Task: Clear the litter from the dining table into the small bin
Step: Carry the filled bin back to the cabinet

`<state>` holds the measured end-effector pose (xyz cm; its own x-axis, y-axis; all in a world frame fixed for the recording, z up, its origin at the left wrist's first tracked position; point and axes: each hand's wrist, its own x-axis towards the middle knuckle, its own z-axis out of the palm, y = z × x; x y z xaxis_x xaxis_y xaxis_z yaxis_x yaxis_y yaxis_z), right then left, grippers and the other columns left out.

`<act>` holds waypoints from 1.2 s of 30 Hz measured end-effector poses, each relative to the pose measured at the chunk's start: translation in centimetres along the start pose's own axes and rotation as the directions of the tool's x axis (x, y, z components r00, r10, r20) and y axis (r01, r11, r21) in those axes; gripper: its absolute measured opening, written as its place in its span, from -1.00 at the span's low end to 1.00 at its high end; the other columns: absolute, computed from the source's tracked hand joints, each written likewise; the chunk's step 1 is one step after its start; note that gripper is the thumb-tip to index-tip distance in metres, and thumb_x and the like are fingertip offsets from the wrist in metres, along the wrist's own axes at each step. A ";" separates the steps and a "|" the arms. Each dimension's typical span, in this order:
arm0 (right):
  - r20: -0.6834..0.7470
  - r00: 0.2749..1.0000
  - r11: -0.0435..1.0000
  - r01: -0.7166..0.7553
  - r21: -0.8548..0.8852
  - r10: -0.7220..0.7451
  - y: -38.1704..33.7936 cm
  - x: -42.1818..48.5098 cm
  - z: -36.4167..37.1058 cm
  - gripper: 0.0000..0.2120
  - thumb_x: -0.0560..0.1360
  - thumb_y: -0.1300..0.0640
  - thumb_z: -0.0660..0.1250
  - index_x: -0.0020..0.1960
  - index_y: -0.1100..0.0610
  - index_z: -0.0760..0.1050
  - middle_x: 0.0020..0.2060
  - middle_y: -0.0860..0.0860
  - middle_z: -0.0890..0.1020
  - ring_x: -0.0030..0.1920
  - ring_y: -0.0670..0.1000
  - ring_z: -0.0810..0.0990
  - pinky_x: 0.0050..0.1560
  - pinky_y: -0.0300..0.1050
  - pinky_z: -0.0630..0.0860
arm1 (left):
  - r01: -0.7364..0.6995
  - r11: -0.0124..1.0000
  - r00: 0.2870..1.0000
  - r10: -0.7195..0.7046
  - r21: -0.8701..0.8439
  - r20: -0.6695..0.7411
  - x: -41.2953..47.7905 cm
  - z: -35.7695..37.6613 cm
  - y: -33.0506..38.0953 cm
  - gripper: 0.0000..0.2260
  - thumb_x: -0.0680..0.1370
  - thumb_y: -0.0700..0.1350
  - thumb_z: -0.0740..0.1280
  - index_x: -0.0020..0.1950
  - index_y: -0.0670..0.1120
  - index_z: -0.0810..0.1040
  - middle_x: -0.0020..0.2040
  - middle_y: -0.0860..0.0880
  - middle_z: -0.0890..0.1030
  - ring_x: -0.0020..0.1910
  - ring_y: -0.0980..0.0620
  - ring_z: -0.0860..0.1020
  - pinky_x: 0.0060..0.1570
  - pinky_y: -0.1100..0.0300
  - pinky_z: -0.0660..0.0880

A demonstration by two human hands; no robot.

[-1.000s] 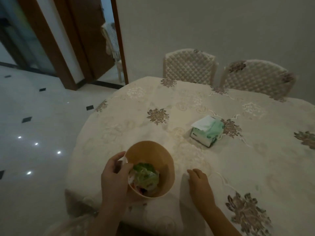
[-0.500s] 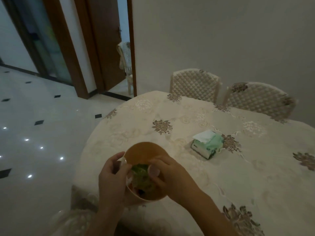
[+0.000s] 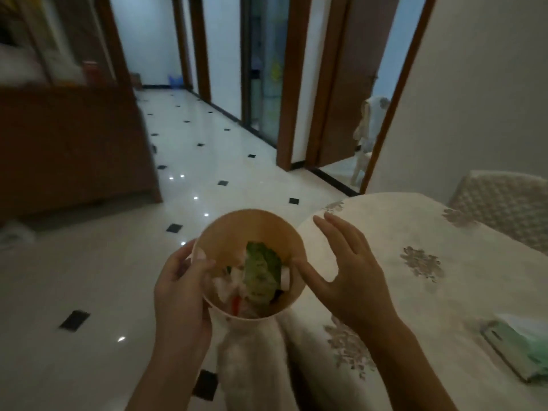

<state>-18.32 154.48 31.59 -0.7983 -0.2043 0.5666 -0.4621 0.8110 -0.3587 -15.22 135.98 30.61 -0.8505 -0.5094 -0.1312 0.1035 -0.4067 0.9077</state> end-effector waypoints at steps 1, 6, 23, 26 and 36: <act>-0.001 0.999 0.999 0.033 0.030 -0.033 -1.4 0.8 1.2 -0.37 0.38 -0.28 0.13 0.35 0.02 0.24 0.33 0.04 0.40 0.32 -0.06 0.27 0.24 -0.12 0.26 | -0.025 1.000 0.999 0.025 -0.011 -0.042 0.8 -1.6 0.9 -0.78 0.48 -0.28 0.26 -0.09 0.04 0.57 -0.01 -0.04 0.59 -0.03 -0.06 0.57 -0.24 0.10 0.49; -0.008 0.985 0.971 0.170 0.171 -0.171 -9.5 4.9 7.6 -0.36 0.38 -0.28 0.18 0.35 0.00 0.22 0.34 0.02 0.38 0.27 -0.20 0.15 0.20 -0.13 0.19 | -0.149 0.989 0.961 0.144 -0.005 -0.235 4.4 -11.0 5.3 -0.74 0.45 -0.33 0.28 -0.09 0.04 0.55 -0.04 -0.05 0.59 -0.05 -0.07 0.57 -0.26 0.11 0.47; 0.342 0.647 0.713 0.480 0.512 -0.681 -43.9 8.2 37.3 -0.34 0.36 -0.30 0.13 0.35 0.03 0.23 0.32 0.05 0.42 0.31 0.04 0.36 0.23 -0.10 0.28 | -0.351 0.935 0.435 0.210 0.050 -0.875 10.7 -47.0 17.3 -0.80 0.47 -0.28 0.28 -0.05 0.01 0.53 0.05 -0.13 0.58 -0.02 -0.10 0.55 -0.16 0.04 0.50; 0.347 0.568 0.650 0.513 0.560 -0.747 -48.6 9.2 41.8 -0.34 0.36 -0.30 0.13 0.36 0.02 0.22 0.33 0.04 0.40 0.34 0.04 0.32 0.27 -0.07 0.26 | -0.364 0.930 0.338 0.182 0.050 -0.923 12.6 -51.4 18.4 -0.76 0.43 -0.31 0.30 0.01 -0.03 0.53 0.07 -0.15 0.59 -0.02 -0.11 0.56 -0.16 0.04 0.50; 0.293 0.324 0.430 0.540 0.724 -0.900 -66.6 18.2 57.9 -0.31 0.38 -0.31 0.17 0.40 -0.02 0.13 0.40 -0.01 0.29 0.40 -0.01 0.19 0.36 -0.06 0.17 | -0.484 0.874 0.108 0.098 0.034 -0.989 25.9 -63.6 25.3 -0.74 0.44 -0.35 0.28 -0.09 0.01 0.53 -0.07 -0.07 0.59 -0.05 -0.07 0.56 -0.03 -0.07 0.52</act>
<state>-24.47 64.99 22.81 0.0441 -0.9565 0.2885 -0.9091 -0.1581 -0.3854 -1.79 64.28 24.87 0.4282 -0.8455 -0.3191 0.4845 -0.0833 0.8708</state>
